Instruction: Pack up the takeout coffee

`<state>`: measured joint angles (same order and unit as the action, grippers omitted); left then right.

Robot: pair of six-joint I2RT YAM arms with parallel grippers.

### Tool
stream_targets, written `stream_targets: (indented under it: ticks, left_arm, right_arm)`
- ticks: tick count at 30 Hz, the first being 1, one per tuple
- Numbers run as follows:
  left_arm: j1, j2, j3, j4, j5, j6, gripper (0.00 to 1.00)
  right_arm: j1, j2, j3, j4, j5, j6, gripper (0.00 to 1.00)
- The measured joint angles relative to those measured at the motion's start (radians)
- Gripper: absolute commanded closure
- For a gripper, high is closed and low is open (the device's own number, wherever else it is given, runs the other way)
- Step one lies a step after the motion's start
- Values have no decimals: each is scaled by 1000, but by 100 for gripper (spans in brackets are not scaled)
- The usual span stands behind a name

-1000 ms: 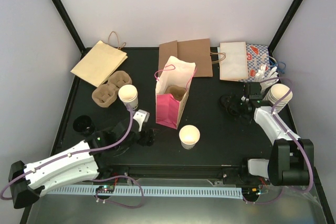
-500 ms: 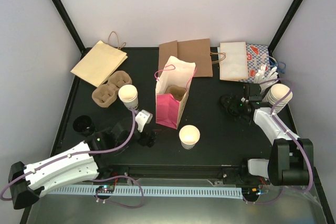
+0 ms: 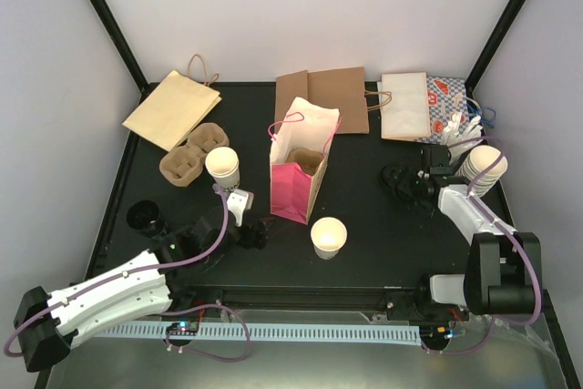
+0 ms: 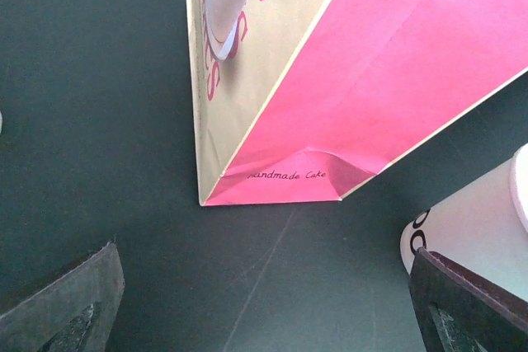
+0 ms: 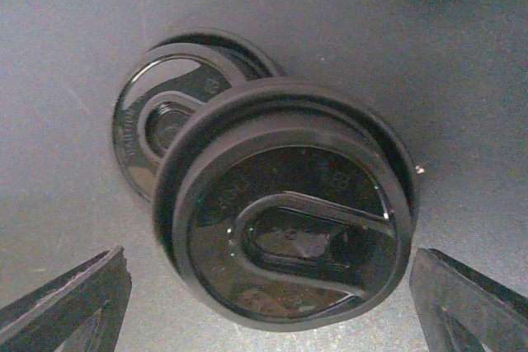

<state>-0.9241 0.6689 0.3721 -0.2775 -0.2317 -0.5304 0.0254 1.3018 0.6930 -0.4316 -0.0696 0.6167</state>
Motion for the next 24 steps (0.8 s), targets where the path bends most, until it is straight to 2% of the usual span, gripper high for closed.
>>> stream_targets:
  ticks: [9, 24]
  left_arm:
    - [0, -2, -8, 15, 16, -24, 3]
    - [0, -2, -16, 18, 27, -25, 3]
  right_arm:
    - [0, 21, -4, 9, 49, 35, 6]
    - [-39, 47, -17, 86, 3, 63, 16]
